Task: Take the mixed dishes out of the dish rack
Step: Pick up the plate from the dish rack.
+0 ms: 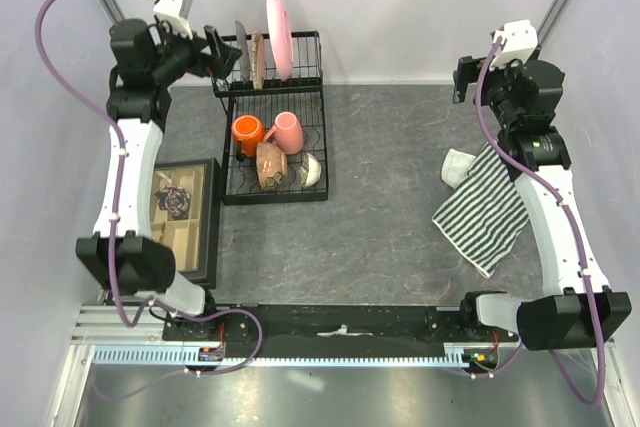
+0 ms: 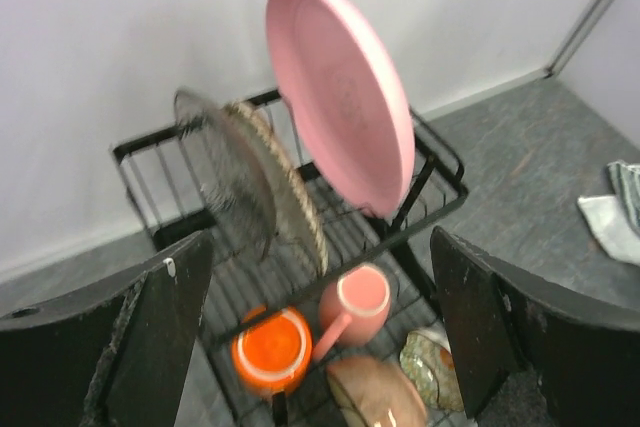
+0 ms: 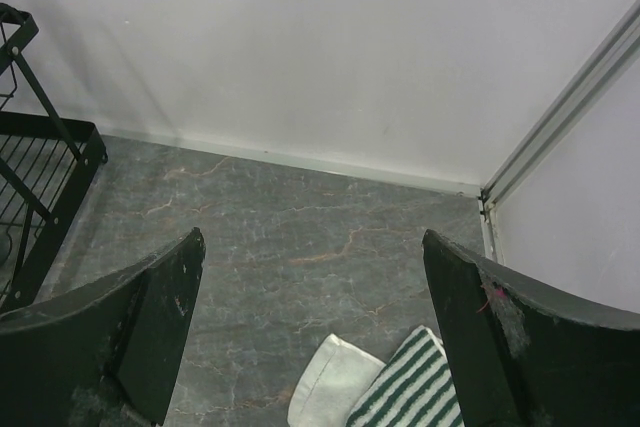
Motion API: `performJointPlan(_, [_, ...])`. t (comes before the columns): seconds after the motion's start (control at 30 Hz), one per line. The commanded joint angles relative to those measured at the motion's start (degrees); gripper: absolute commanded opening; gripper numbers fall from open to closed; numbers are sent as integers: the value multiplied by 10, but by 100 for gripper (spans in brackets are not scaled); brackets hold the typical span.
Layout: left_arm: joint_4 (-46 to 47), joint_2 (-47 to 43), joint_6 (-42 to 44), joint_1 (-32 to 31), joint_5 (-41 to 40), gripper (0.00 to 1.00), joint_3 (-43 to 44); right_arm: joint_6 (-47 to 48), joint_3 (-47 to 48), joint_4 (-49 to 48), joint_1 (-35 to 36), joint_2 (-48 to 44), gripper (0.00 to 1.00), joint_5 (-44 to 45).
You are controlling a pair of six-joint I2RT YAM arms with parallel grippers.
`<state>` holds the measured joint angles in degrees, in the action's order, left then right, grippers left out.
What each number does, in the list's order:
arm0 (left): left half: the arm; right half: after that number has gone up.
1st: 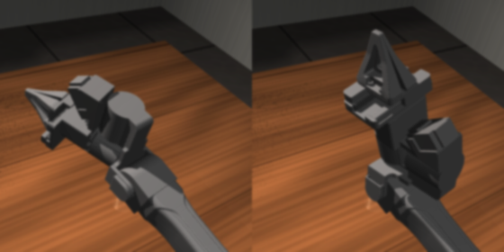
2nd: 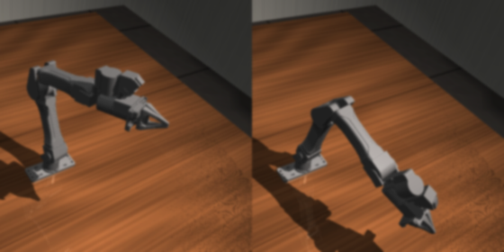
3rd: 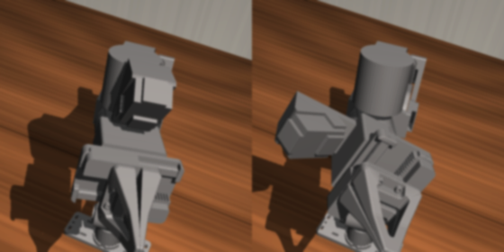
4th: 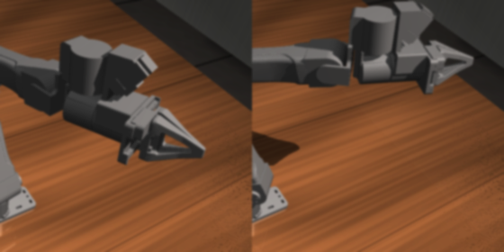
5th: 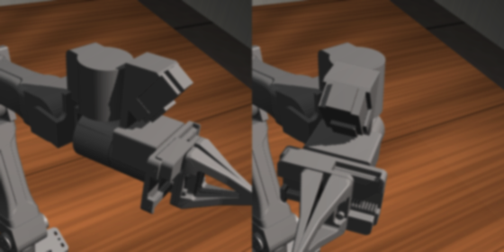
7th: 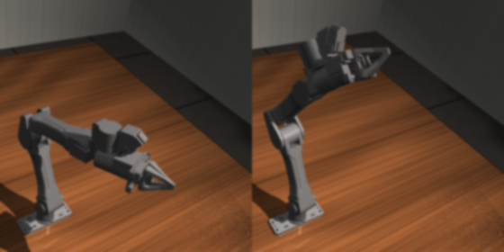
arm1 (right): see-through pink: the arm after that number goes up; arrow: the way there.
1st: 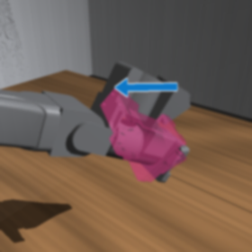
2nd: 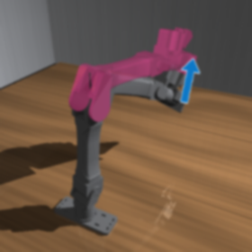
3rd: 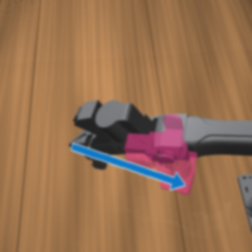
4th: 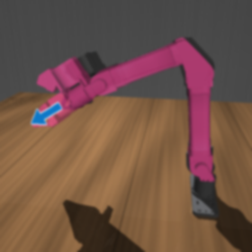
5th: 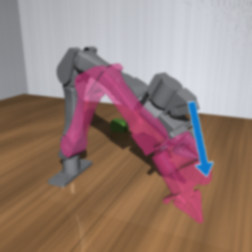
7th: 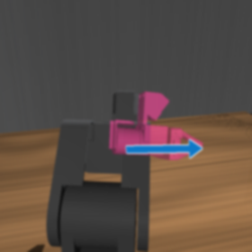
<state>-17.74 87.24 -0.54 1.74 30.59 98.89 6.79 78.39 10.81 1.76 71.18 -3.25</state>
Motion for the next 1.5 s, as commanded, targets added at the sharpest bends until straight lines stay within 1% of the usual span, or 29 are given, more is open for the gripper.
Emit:
performJointPlan(0.0, [-34, 61, -51, -9, 75, 95, 119, 9, -8, -14, 2, 4, 98, -15])
performJointPlan(0.03, [-41, 90, -57, -11, 76, 95, 138, 10, -9, -13, 2, 5, 98, -16])
performJointPlan(0.1, [-57, 116, -61, -10, 78, 97, 185, 12, -10, -13, 2, 6, 98, -17])
performJointPlan(0.13, [-61, 136, -63, -30, 76, 98, 198, 12, -10, -12, 2, 6, 98, -18])
performJointPlan(0.3, [-75, 194, -68, -46, 89, 97, 274, 18, -10, -11, 1, 10, 98, -17])
performJointPlan(0.5, [-88, 253, -63, -73, 73, 93, 335, 24, -12, -11, 1, 16, 98, -9])
performJointPlan(0.67, [-89, 283, -60, -86, 52, 89, 358, 28, -16, -11, 2, 20, 98, -6])
performJointPlan(0.8, [-87, 309, -58, -91, 48, 78, 385, 27, -17, -10, 3, 25, 98, -6])
performJointPlan(0.83, [-87, 317, -60, -92, 47, 74, 388, 27, -17, -11, 1, 26, 98, -5])
performJointPlan(0.9, [-81, 322, -62, -93, 47, 70, 392, 28, -20, -11, 2, 27, 98, -5])
performJointPlan(0.93, [-79, 325, -66, -94, 47, 63, 392, 28, -21, -10, 2, 27, 98, -5])
performJointPlan(1.2, [-64, 333, -76, -94, 42, 51, 394, 28, -28, -11, 2, 28, 98, -4])
performJointPlan(1.23, [-63, 333, -81, -94, 46, 46, 393, 28, -28, -11, 2, 28, 98, -4])
performJointPlan(1.3, [-56, 334, -89, -94, 50, 40, 393, 26, -29, -11, 2, 27, 98, -4])
performJointPlan(1.33, [-55, 334, -91, -95, 54, 34, 393, 26, -28, -11, 2, 26, 98, -4])
performJointPlan(1.43, [-49, 333, -101, -94, 55, 26, 393, 26, -31, -11, 2, 22, 98, -4])
performJointPlan(1.47, [-48, 333, -103, -94, 55, 25, 392, 27, -32, -11, 2, 22, 98, -4])
